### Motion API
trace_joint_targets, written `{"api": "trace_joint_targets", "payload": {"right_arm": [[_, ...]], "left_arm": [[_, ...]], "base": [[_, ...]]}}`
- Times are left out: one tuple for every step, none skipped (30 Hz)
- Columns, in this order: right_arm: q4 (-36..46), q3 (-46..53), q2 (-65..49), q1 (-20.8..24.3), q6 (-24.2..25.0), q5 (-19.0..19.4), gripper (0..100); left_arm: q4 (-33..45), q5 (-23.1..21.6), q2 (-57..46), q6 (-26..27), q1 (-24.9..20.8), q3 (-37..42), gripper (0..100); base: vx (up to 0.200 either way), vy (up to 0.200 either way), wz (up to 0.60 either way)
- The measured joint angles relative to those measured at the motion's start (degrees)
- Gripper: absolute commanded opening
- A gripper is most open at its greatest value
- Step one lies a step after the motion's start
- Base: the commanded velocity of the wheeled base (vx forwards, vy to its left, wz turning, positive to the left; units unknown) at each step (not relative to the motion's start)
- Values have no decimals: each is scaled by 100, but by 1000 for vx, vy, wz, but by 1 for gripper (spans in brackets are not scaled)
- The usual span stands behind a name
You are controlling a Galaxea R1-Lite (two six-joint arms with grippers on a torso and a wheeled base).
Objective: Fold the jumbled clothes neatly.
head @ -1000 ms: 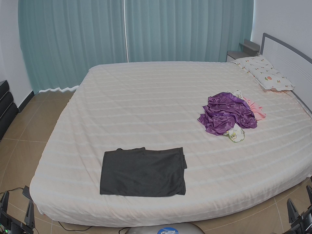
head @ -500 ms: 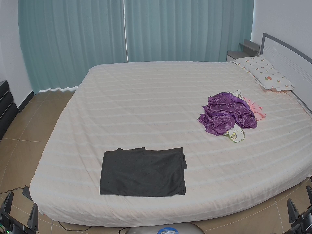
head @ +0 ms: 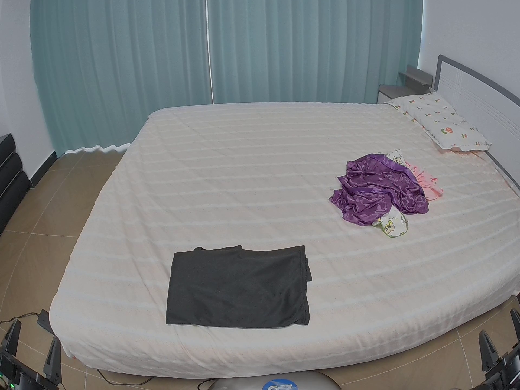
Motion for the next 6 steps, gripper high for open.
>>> {"api": "trace_joint_targets", "payload": {"right_arm": [[0, 0, 2, 0, 2, 0, 100], [0, 0, 2, 0, 0, -2, 100], [0, 0, 2, 0, 0, 0, 100], [0, 0, 2, 0, -2, 0, 100], [0, 0, 2, 0, -2, 0, 100], [0, 0, 2, 0, -5, 1, 100]], "left_arm": [[0, -13, 0, -57, 0, 0, 100], [0, -40, 0, -134, 0, 2, 100], [-24, -71, 0, -210, 0, 20, 100], [-87, -95, 0, -250, 0, 56, 100], [-174, -112, 0, -277, 0, 80, 100], [-284, -128, 0, -299, 0, 98, 100]], "base": [[0, 0, 0], [0, 0, 0], [0, 0, 0], [0, 0, 0], [0, 0, 0], [0, 0, 0]]}}
